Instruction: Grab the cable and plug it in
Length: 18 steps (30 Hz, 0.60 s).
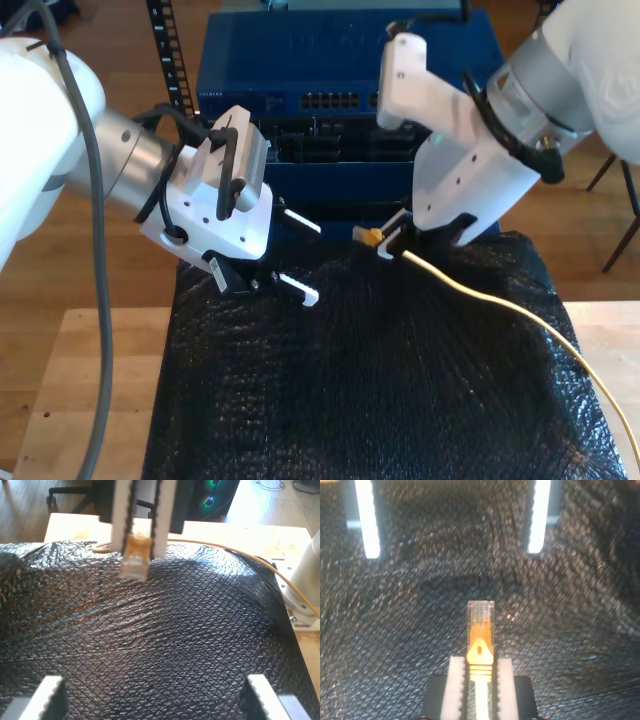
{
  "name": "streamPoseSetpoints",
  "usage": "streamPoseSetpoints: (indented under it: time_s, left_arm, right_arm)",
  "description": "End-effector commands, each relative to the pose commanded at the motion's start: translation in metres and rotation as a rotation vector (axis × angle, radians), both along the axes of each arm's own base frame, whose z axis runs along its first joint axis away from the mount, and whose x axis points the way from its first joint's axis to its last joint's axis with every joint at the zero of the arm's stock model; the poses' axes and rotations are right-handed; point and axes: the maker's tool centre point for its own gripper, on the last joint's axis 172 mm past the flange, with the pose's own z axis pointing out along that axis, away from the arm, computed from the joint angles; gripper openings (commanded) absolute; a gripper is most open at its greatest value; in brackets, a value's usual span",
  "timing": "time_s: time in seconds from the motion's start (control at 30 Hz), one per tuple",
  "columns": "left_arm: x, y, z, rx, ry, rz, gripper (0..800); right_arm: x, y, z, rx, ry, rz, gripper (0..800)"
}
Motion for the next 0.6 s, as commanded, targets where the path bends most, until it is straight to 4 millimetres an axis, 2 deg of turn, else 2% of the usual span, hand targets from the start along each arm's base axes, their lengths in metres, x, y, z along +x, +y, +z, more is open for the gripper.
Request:
streamPoseSetpoints:
  time_s: [0.2, 0.6]
  left_arm:
    - [0.002, -0.015, 0.018, -0.046, -0.018, -0.01, 798]
    - [0.007, -0.021, 0.033, -0.074, -0.022, 0.004, 797]
  right_arm:
    - [0.004, 0.005, 0.009, 0.017, -0.008, -0.001, 8]
    - [0.004, 0.007, 0.013, 0.027, -0.012, -0.002, 8]
